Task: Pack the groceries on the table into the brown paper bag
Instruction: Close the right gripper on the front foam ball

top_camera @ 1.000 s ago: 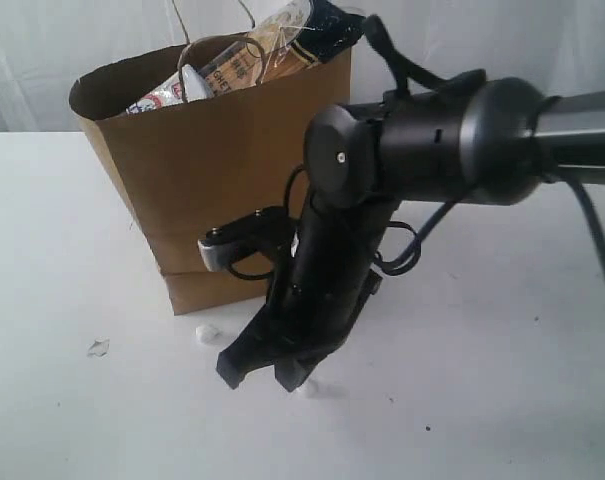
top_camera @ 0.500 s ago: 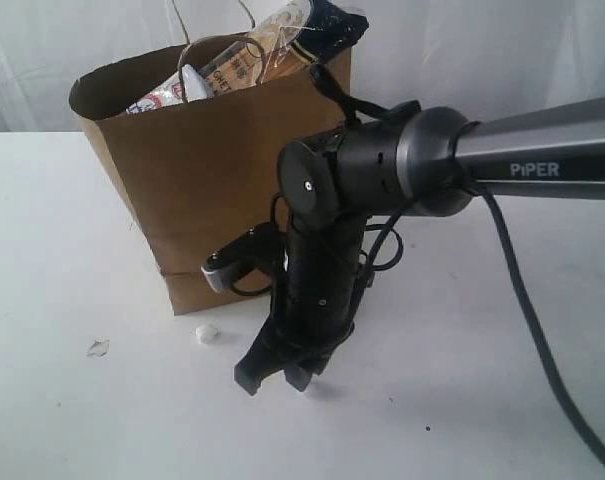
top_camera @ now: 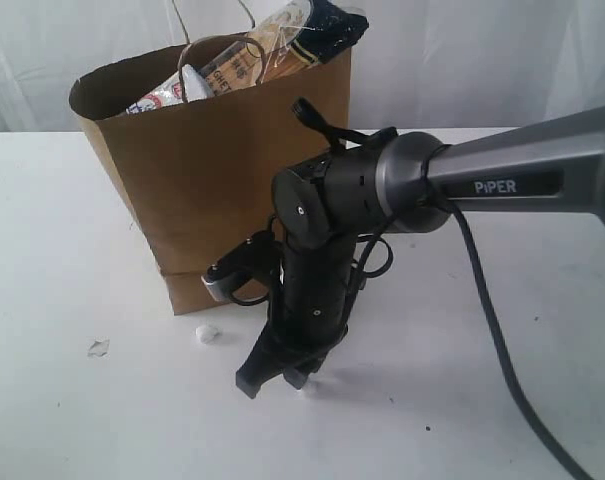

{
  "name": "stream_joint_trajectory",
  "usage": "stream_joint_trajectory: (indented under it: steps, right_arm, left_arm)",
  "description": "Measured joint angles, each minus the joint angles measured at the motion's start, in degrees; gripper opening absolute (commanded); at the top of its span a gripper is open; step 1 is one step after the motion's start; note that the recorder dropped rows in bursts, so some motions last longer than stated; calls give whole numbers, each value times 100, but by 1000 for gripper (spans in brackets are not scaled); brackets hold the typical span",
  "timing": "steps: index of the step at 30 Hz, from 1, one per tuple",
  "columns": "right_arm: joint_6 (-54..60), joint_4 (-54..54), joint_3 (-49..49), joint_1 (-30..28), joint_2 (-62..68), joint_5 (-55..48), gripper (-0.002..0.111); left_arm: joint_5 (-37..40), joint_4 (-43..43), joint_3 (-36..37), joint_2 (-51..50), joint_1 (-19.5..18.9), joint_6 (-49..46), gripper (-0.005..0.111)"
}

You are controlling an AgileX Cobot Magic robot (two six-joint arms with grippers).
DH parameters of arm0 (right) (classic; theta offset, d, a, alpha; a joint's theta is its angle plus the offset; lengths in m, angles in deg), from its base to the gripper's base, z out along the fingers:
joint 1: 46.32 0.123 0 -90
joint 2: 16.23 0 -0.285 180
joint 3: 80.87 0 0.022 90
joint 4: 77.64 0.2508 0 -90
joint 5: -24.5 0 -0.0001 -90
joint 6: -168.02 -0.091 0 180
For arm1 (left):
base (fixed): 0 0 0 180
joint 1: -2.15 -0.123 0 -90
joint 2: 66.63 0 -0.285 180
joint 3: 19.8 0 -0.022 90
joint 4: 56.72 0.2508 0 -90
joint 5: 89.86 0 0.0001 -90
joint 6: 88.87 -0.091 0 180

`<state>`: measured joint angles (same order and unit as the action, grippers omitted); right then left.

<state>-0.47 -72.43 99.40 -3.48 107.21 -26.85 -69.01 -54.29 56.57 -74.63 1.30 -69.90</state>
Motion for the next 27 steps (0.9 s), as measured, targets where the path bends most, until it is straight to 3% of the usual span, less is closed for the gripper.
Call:
stream_joint_trajectory:
  steps: [9, 15, 27]
  right_arm:
    - [-12, 0, 0, 0, 0, -11, 23]
    - [-12, 11, 0, 0, 0, -11, 0]
    - [-12, 105, 5, 0, -82, -541, 0]
  left_arm:
    - [0, 0, 0, 0, 0, 0, 0]
    - [0, 0, 0, 0, 0, 0, 0]
    - [0, 0, 0, 0, 0, 0, 0]
